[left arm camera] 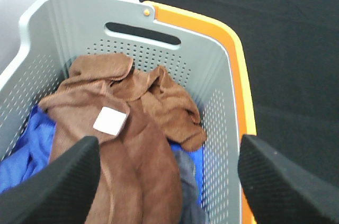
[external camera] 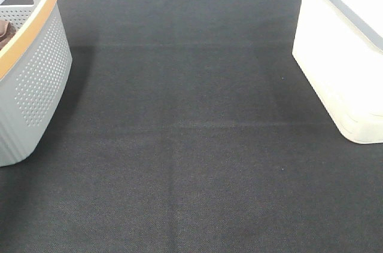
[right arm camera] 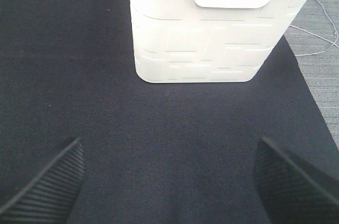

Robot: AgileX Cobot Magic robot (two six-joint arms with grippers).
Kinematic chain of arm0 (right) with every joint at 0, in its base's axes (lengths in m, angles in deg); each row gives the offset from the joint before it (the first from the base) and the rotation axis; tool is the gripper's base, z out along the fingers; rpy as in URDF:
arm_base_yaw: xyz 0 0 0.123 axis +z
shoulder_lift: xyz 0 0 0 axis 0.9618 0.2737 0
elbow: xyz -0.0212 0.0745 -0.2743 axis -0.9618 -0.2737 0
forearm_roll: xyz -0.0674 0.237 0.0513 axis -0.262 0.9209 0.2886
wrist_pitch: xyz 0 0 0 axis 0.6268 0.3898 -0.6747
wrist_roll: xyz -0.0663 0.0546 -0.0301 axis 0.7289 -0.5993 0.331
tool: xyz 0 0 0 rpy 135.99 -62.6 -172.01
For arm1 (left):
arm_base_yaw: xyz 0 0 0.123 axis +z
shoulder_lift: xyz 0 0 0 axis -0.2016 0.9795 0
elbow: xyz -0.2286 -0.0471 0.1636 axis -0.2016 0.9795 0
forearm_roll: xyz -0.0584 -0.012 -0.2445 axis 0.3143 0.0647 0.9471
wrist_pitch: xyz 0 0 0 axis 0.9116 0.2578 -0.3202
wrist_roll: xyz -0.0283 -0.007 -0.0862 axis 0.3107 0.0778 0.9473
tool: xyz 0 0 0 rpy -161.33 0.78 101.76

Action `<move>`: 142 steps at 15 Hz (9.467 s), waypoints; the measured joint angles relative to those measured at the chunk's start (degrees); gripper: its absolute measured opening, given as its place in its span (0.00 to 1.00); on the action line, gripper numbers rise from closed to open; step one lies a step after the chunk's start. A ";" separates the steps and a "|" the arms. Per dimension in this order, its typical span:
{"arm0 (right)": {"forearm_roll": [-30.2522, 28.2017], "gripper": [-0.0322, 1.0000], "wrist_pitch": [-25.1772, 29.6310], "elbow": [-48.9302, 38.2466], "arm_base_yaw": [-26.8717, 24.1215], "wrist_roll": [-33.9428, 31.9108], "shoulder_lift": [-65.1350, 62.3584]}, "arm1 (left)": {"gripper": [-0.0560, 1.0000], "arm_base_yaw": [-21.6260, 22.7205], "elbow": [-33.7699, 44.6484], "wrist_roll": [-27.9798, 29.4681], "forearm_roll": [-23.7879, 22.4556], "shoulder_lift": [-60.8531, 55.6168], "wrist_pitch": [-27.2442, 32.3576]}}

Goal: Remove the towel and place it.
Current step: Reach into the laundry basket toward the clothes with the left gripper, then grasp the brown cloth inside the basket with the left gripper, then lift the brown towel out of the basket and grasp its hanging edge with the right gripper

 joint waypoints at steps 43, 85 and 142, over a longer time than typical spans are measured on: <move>0.00 0.82 0.00 0.00 0.00 0.00 0.00 | 0.32 4.70 -56.89 -1.60 -0.92 54.60 38.73; 0.52 0.82 0.00 0.00 0.00 0.00 0.00 | 0.05 -22.12 -59.36 -48.82 57.47 20.91 23.95; 72.59 0.64 -90.13 20.17 51.45 63.88 91.62 | 0.05 -33.46 -59.36 -26.53 34.03 24.47 24.87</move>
